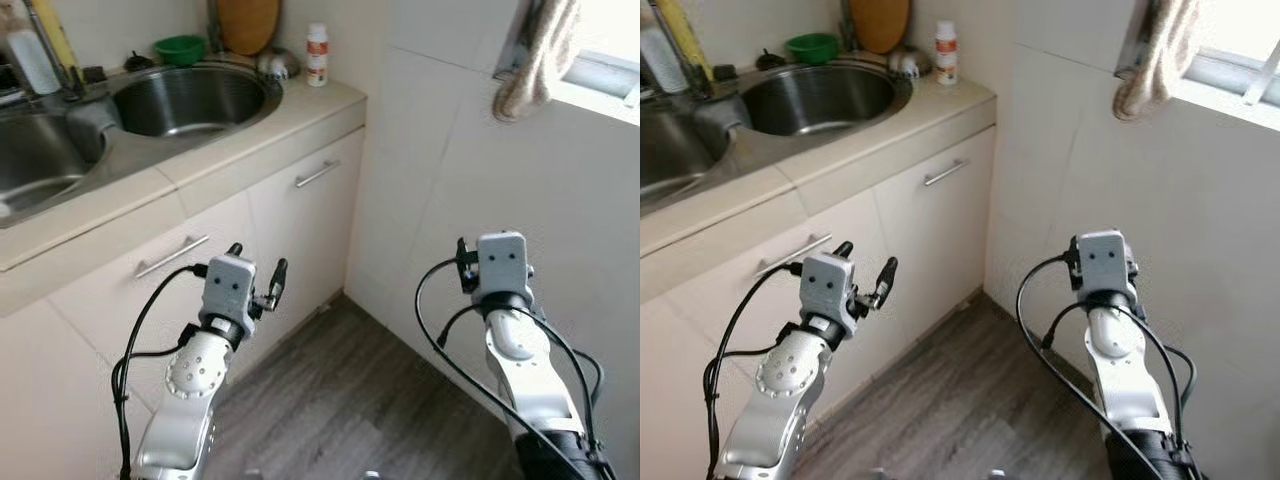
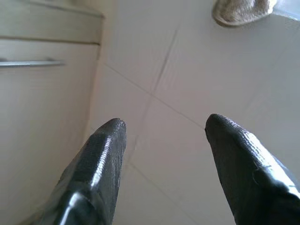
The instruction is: Kitchen organization
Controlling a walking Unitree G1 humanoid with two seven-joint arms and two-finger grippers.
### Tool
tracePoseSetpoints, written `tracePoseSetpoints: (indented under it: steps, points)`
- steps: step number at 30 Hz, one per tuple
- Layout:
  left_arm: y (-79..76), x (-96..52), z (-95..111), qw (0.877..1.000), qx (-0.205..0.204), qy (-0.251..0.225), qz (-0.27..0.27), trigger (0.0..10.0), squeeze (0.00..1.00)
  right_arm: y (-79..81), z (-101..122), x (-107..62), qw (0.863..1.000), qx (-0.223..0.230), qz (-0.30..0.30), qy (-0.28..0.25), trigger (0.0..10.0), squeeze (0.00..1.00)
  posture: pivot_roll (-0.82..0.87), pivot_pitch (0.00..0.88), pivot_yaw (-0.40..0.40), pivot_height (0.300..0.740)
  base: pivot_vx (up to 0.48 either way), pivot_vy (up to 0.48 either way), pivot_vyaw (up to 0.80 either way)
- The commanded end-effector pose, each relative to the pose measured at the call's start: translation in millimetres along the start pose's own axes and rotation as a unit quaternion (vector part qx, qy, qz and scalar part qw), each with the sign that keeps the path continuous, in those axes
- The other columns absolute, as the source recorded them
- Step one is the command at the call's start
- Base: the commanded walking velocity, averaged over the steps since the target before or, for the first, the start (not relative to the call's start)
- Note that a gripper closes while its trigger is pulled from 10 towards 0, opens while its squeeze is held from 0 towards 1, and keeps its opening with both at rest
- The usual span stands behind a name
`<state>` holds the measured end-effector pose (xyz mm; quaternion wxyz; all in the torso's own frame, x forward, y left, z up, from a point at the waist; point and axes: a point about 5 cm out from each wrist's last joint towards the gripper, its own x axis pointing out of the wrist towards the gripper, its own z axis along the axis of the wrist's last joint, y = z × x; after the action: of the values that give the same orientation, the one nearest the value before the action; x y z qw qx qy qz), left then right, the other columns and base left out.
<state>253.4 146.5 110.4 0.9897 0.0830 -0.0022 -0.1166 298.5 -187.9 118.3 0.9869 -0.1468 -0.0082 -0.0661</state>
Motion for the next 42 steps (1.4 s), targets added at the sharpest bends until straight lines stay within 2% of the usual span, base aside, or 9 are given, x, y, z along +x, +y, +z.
tracePoseSetpoints:
  steps: [1, 7, 31, 35, 42]
  points:
    - [-2.5, 2.1, 2.7, 1.000, -0.002, -0.007, -0.005, 10.0, 0.00, -7.6, -3.0, -0.1, 1.000, -0.004, -0.013, 0.006, 10.0, 0.00, -0.05, 0.000, -0.042, 0.740, 0.000, 0.000, 0.00]
    - [-3.5, 2.2, 1.2, 1.000, 0.000, -0.006, -0.007, 10.0, 0.00, -7.3, -3.2, -0.7, 1.000, -0.008, -0.014, 0.003, 10.0, 0.00, -0.05, 0.000, -0.041, 0.740, 0.000, 0.000, 0.00]
    - [-3.4, 4.2, 1.2, 1.000, 0.013, -0.004, -0.008, 10.0, 0.00, -5.7, -3.0, 0.8, 1.000, -0.008, -0.013, 0.004, 10.0, 0.00, -0.05, 0.000, -0.038, 0.740, 0.000, 0.000, -0.79]
    - [-2.9, 4.9, 1.5, 1.000, 0.016, -0.004, -0.007, 10.0, 0.00, -3.3, -2.3, 1.0, 1.000, -0.024, -0.007, 0.001, 10.0, 0.00, -0.05, 0.000, -0.039, 0.740, 0.000, 0.000, 0.00]
    - [-3.8, 6.7, 2.5, 0.999, 0.036, -0.004, -0.007, 10.0, 0.00, -4.0, -4.4, 3.1, 1.000, -0.009, -0.009, 0.013, 10.0, 0.00, -0.04, 0.000, -0.042, 0.740, 0.000, 0.000, 0.00]
